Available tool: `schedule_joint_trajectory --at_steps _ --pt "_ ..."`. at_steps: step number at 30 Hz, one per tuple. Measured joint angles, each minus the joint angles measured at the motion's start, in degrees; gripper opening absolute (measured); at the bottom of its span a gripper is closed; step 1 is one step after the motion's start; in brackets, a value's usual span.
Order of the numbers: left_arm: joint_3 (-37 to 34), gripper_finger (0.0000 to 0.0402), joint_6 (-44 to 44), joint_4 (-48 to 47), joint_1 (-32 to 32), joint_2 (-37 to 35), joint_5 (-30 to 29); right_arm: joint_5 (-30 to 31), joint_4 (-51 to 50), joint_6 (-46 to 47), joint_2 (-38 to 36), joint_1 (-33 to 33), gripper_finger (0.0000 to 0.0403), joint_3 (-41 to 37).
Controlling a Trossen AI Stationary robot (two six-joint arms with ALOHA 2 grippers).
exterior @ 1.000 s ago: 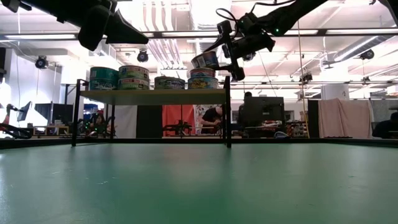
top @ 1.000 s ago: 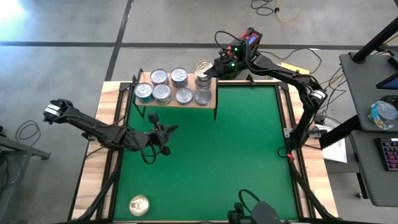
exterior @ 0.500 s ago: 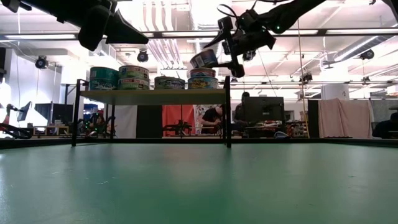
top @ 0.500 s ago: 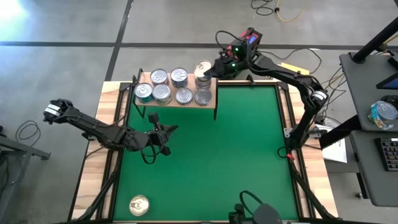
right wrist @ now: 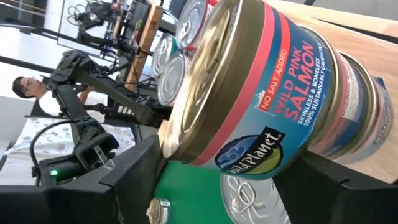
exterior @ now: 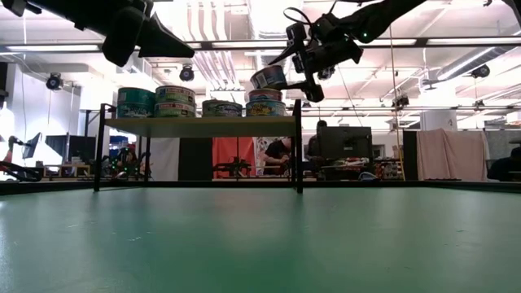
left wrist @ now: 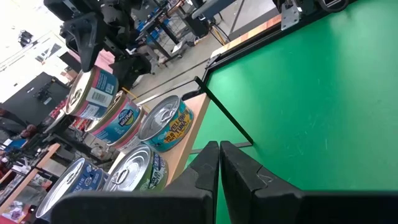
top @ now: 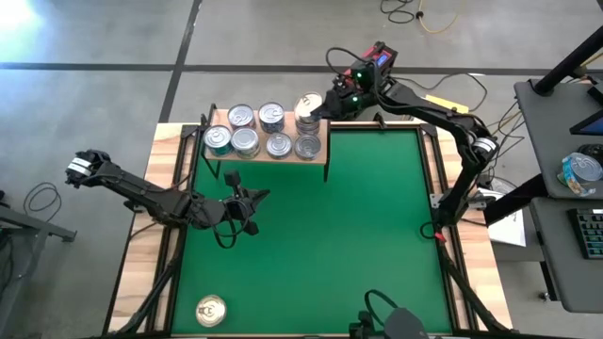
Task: Stack canned seafood by type on shelf
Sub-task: Stack the center blue tuna can on top of the blue tuna can on the shelf
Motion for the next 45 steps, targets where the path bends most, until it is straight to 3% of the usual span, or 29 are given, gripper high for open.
schedule_joint_trajectory --at_steps 45 --pt "0.0 0.0 0.0 0.0 0.0 0.0 0.0 0.0 -8.4 -2.8 -2.2 0.0 0.0261 0.9"
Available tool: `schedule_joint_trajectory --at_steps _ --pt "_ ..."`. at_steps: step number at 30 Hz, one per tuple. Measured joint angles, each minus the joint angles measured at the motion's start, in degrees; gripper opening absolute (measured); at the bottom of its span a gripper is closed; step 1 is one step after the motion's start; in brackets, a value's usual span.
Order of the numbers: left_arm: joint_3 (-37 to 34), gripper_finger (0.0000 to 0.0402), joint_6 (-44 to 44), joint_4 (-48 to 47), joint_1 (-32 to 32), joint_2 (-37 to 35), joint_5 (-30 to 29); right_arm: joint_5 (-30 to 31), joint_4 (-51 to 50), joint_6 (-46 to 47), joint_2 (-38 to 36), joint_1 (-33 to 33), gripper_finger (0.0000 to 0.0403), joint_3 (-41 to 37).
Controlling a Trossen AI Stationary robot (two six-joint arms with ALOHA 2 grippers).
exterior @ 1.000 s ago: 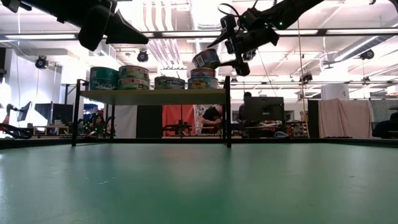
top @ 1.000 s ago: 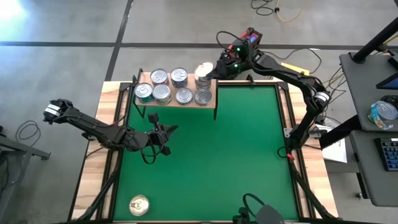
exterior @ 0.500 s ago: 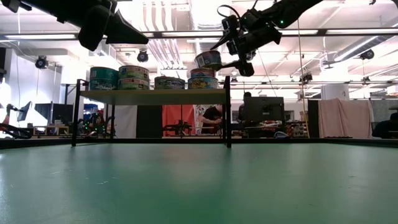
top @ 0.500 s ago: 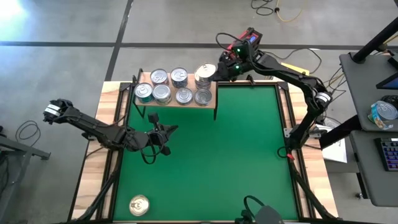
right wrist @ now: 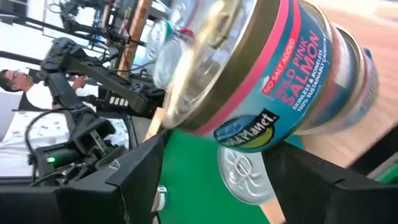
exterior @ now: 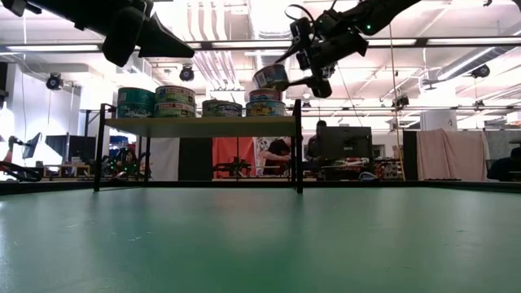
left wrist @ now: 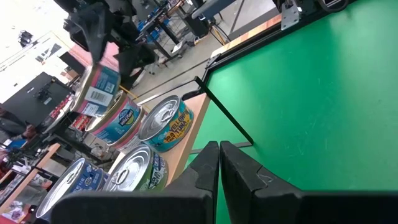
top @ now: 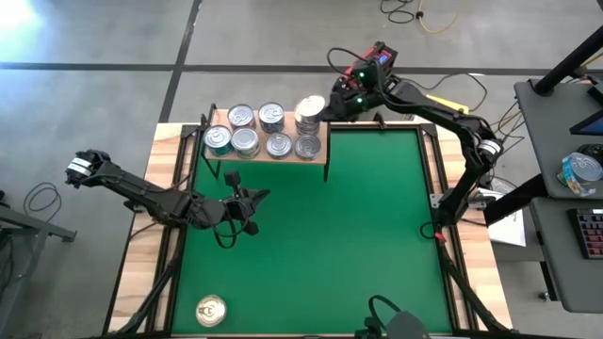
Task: Stack canned seafood by type on shelf
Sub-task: Stack the center blue tuna can on top of the blue tuna can on the shelf
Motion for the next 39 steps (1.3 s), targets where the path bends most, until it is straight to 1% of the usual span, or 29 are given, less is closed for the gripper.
schedule_joint_trajectory --at_steps 7,16,28,31,39 --pt "0.0 0.0 0.0 0.0 0.0 0.0 0.0 0.5 -0.3 0.0 0.4 0.1 0.0267 2.5" --pt "0.0 0.0 0.0 0.0 0.0 0.0 0.0 0.5 -0.7 -0.1 0.5 0.4 0.0256 2.5" --pt "0.0 0.0 0.0 0.0 0.0 0.0 0.0 0.7 -1.1 -1.6 0.5 1.7 0.0267 2.5" --pt "0.0 0.0 0.0 0.0 0.0 0.0 0.0 2.0 -1.4 -2.0 0.5 2.0 0.0266 2.5" --pt "0.0 0.0 0.0 0.0 0.0 0.0 0.0 2.1 -2.0 -2.6 0.5 2.2 0.0263 2.4"
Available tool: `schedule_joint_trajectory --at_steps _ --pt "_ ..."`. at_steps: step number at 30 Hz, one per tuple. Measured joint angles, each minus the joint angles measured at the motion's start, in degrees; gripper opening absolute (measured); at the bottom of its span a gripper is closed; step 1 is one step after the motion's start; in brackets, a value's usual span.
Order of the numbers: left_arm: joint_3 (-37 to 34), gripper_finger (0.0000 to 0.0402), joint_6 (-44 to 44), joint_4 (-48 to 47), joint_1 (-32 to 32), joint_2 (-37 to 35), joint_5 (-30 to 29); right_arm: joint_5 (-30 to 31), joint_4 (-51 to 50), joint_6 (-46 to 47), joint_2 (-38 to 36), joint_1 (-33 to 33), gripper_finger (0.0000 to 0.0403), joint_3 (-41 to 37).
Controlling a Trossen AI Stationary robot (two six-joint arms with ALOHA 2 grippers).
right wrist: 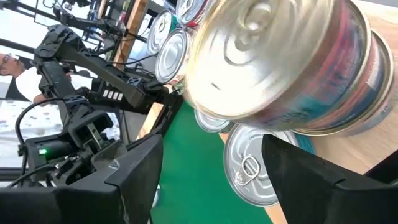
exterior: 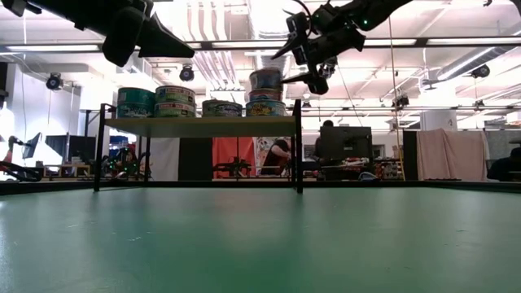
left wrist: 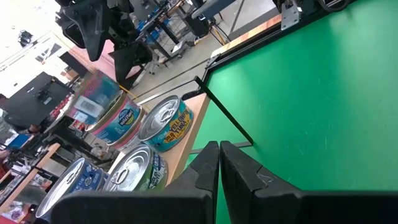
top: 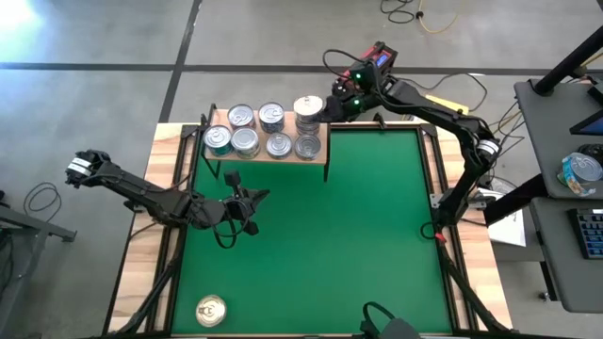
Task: Stack canned seafood by type on shelf
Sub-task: Stack the center blue tuna can on top of the blue tuna can on the shelf
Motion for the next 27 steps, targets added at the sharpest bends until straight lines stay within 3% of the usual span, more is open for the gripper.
schedule_joint_trajectory --at_steps 16,21,24,27 --pt "0.0 0.0 -0.2 0.0 0.0 0.0 0.0 -0.8 -0.3 -0.3 -0.2 0.0 0.025 1.8" --pt "0.0 0.0 -0.9 0.0 0.0 0.0 0.0 -0.4 -6.6 -4.5 -1.3 0.0 0.0243 3.8" --pt "0.0 0.0 -2.1 0.0 0.0 0.0 0.0 2.6 -12.0 -9.9 -2.7 0.0 0.0237 4.8" --pt "0.0 0.0 -3.4 0.3 0.0 0.0 0.8 9.9 -16.2 -15.6 -4.3 0.0 0.0228 5.1"
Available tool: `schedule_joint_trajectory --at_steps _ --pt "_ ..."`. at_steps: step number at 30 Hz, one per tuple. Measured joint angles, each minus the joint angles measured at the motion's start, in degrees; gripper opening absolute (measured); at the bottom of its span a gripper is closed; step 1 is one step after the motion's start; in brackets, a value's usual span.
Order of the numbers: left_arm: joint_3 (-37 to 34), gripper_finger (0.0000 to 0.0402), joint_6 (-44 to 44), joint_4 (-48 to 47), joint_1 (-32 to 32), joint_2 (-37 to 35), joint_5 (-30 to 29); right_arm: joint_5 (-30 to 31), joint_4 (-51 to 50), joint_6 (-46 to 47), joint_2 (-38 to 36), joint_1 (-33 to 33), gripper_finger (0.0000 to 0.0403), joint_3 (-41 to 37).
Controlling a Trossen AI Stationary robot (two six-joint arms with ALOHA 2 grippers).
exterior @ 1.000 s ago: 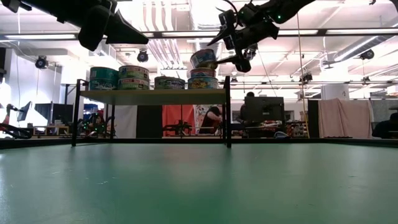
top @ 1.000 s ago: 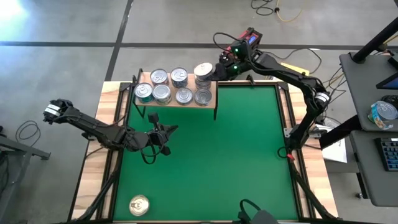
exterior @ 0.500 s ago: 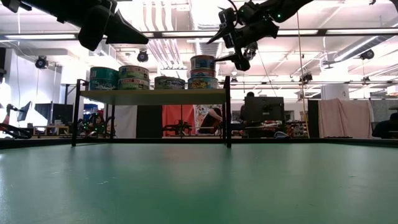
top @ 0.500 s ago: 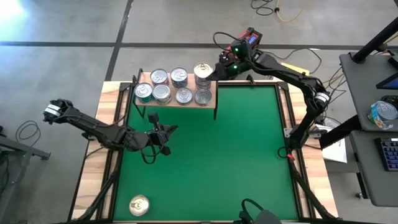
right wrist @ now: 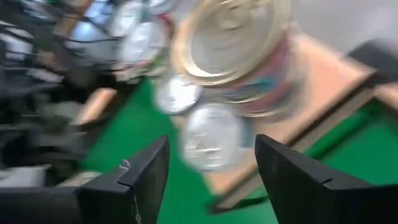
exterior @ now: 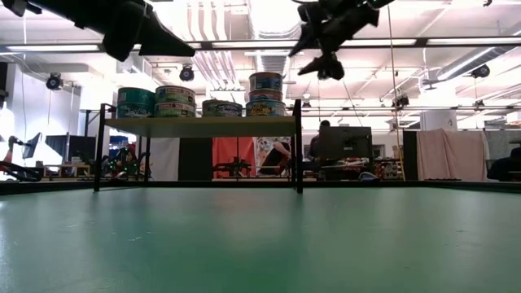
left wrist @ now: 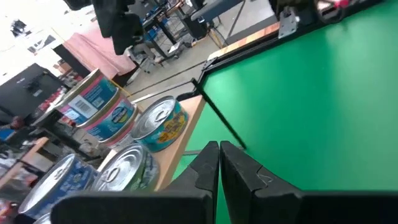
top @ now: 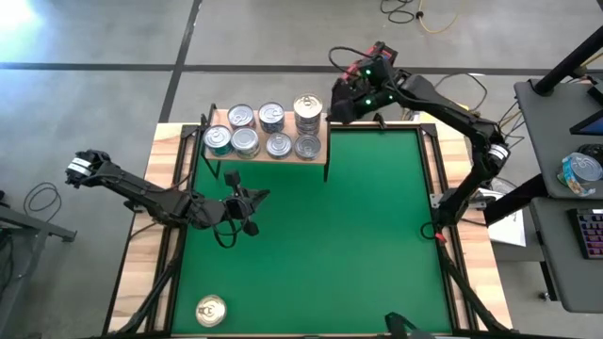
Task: Stack canned seafood by type on shelf
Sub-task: Stack the center blue tuna can on top of the blue tuna can on the shelf
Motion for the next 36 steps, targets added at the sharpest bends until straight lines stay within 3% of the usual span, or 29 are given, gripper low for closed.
schedule_joint_trajectory --at_steps 7,14,19,26,31,36 --pt "0.0 0.0 -0.5 5.9 1.1 0.0 6.5 16.9 -5.2 -12.3 -1.7 0.0 0.0176 -0.1" --pt "0.0 0.0 -0.6 9.2 6.2 0.3 8.1 18.5 -1.3 -18.5 -1.7 0.0 0.0087 -2.5" --pt "2.5 0.0 0.1 9.2 11.3 3.5 15.3 19.5 6.0 -22.4 -1.7 0.0 0.002 -4.9" --pt "10.5 0.0 8.8 8.6 19.3 10.8 18.3 21.5 15.2 -26.4 -1.7 0.0 0.0013 -6.9" --pt "14.2 0.0 9.0 8.6 26.8 13.3 28.9 21.5 18.5 -28.5 -1.6 0.0 0.0012 -8.4" --pt "16.5 0.0 7.1 8.5 33.0 15.8 30.3 21.5 21.2 -29.7 -1.5 0.0 0.0012 -9.6"
